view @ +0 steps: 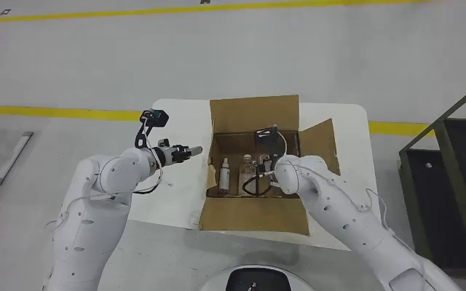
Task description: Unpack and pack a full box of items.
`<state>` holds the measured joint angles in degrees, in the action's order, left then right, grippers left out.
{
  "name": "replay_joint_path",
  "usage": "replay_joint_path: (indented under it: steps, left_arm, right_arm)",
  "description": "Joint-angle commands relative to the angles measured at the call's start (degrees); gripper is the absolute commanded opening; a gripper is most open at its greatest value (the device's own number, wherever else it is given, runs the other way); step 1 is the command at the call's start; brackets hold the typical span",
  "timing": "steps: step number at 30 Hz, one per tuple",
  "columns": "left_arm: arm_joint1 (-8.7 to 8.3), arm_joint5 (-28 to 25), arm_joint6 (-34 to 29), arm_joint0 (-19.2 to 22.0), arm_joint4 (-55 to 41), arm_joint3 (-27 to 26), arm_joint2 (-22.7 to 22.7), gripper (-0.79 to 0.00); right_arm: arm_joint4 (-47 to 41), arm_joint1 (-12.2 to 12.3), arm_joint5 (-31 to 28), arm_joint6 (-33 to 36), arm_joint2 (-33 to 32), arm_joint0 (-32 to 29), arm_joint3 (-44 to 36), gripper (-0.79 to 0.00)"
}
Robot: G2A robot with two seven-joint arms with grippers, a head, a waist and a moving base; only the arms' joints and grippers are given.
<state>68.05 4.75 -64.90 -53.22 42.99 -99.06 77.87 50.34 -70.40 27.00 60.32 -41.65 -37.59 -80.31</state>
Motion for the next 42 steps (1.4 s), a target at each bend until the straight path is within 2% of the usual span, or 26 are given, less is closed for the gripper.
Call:
replay_joint_path:
  steps: [1,10,18,22,24,26,29,33,34,35,36,42]
  left_arm:
    - [0.0,0.0,0.0,0.0,0.0,0.0,0.0,0.0]
    - [0.0,0.0,0.0,0.0,0.0,0.0,0.0,0.0]
    - [0.0,0.0,0.0,0.0,0.0,0.0,0.0,0.0]
    - [0.0,0.0,0.0,0.0,0.0,0.0,0.0,0.0]
    - [0.0,0.0,0.0,0.0,0.0,0.0,0.0,0.0]
    - [0.0,0.0,0.0,0.0,0.0,0.0,0.0,0.0]
    - [0.0,0.0,0.0,0.0,0.0,0.0,0.0,0.0]
    - [0.0,0.0,0.0,0.0,0.0,0.0,0.0,0.0]
    - [0.0,0.0,0.0,0.0,0.0,0.0,0.0,0.0]
    - [0.0,0.0,0.0,0.0,0.0,0.0,0.0,0.0]
    - [0.0,0.0,0.0,0.0,0.0,0.0,0.0,0.0]
    - [0.0,0.0,0.0,0.0,0.0,0.0,0.0,0.0]
  right_arm:
    - [0.5,-1.8,2.5,-0.7,3.4,2.1,5.3,-0.785]
    - [-3.0,-7.7,5.5,-5.1,8.8,6.2,19.6,-0.785]
    - [-9.0,-11.3,2.2,-7.9,8.9,8.3,29.0,-0.785]
    - [-9.8,-12.7,0.4,-9.0,9.4,9.1,32.7,-0.723]
    - [-10.2,-13.4,-0.3,-9.3,9.5,9.5,34.2,-0.576]
    - [-10.3,-14.0,-0.8,-9.5,9.7,9.9,35.6,-0.468]
    - [-10.5,-14.8,-1.4,-9.7,9.7,10.5,37.3,-0.406]
    - [-11.0,-15.3,-2.6,-10.3,9.0,11.2,38.1,-0.391]
    - [-11.1,-15.4,-3.0,-10.3,8.7,11.3,38.0,-0.36]
    - [-10.9,-15.3,-3.0,-10.4,8.3,11.5,37.6,-0.262]
    - [-10.9,-15.2,-3.2,-10.4,7.9,11.5,37.1,-0.234]
    - [-9.1,-13.3,-3.7,-8.4,4.3,10.3,31.3,-0.268]
